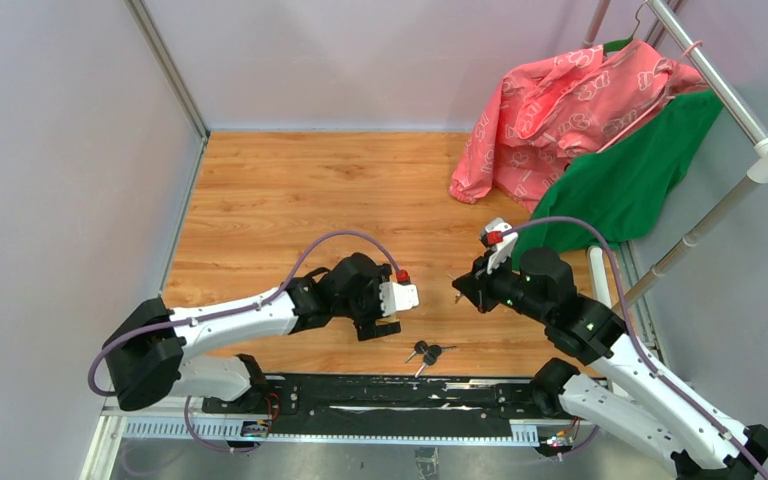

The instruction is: Unlock with the key

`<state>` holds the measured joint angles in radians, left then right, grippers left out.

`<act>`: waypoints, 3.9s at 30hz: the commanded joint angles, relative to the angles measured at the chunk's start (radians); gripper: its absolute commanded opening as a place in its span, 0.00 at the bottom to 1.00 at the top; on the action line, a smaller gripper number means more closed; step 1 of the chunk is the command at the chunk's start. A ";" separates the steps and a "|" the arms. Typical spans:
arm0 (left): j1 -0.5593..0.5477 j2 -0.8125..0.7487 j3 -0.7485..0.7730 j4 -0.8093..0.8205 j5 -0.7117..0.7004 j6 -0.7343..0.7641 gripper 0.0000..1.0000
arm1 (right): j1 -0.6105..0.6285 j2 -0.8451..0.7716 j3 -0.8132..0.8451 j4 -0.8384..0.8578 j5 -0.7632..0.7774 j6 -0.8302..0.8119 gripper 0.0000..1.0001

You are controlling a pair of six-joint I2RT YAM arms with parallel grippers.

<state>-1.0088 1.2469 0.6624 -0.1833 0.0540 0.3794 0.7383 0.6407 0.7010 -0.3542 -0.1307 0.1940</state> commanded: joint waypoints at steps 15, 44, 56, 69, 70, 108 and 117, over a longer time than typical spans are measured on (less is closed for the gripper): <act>0.162 0.245 0.145 -0.053 0.361 0.363 0.90 | -0.012 -0.147 -0.099 -0.001 -0.004 0.070 0.00; 0.092 0.534 0.423 -0.385 0.281 0.323 0.58 | -0.013 -0.157 -0.074 -0.024 0.002 0.047 0.00; 0.083 0.568 0.406 -0.071 0.352 0.205 0.59 | -0.011 -0.179 -0.047 -0.051 0.065 0.029 0.00; 0.123 0.312 0.047 0.306 0.321 0.083 0.96 | -0.012 -0.145 -0.028 -0.051 0.087 0.000 0.00; 0.129 0.302 0.024 0.331 0.326 0.077 0.95 | -0.012 -0.139 -0.026 -0.050 0.085 -0.001 0.00; 0.262 0.538 0.053 0.416 0.653 0.182 0.73 | -0.013 -0.112 -0.037 -0.029 0.061 0.009 0.00; 0.262 0.591 0.064 0.413 0.647 0.163 0.52 | -0.014 -0.096 -0.042 -0.019 0.061 0.016 0.00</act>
<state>-0.7528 1.7672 0.7265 0.2897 0.7444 0.5377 0.7383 0.5430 0.6460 -0.3889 -0.0616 0.2131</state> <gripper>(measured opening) 0.624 0.051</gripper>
